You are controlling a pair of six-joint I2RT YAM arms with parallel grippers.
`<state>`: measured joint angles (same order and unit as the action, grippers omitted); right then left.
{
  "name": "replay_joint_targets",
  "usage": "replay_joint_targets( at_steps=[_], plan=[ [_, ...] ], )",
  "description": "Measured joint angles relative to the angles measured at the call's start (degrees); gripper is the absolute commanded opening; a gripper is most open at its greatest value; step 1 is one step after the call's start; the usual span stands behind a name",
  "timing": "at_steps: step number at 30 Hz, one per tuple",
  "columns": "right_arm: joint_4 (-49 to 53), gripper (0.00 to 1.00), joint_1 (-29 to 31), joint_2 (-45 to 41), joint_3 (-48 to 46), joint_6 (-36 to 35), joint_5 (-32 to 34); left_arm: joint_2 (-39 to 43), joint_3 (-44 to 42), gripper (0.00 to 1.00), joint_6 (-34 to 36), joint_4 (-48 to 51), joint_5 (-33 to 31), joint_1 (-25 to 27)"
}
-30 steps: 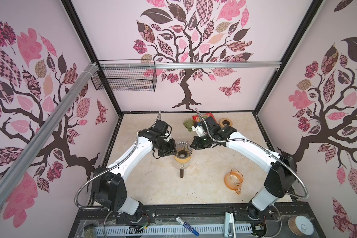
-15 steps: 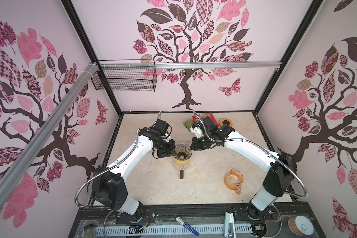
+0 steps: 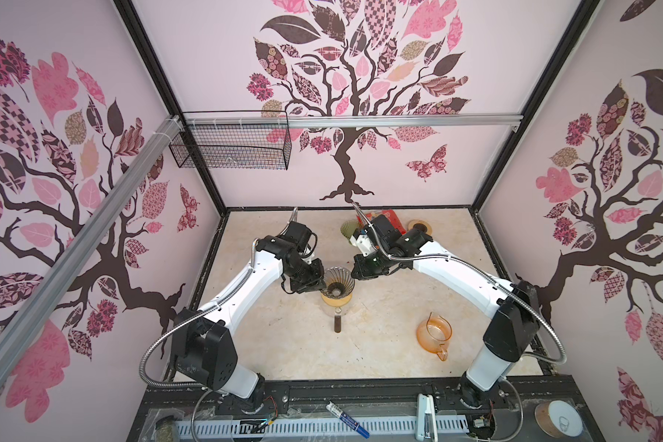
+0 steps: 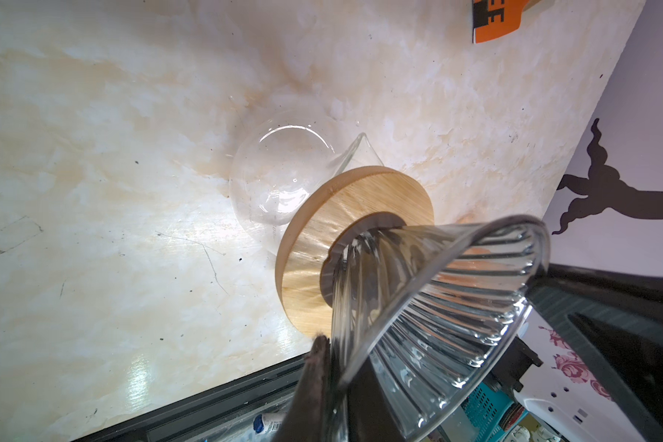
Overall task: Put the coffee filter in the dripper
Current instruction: 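Hold the dripper rim with both grippers and settle it into the ring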
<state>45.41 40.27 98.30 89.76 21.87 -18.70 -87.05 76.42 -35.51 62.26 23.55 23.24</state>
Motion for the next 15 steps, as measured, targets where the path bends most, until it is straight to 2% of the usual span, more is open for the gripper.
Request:
replay_joint_targets(
  at_steps=[15],
  plan=[
    [3.28,0.14,0.04,0.31,2.19,-0.55,0.94,0.0,0.39,0.25,-0.35,0.48,-1.03,-1.64]
  ],
)
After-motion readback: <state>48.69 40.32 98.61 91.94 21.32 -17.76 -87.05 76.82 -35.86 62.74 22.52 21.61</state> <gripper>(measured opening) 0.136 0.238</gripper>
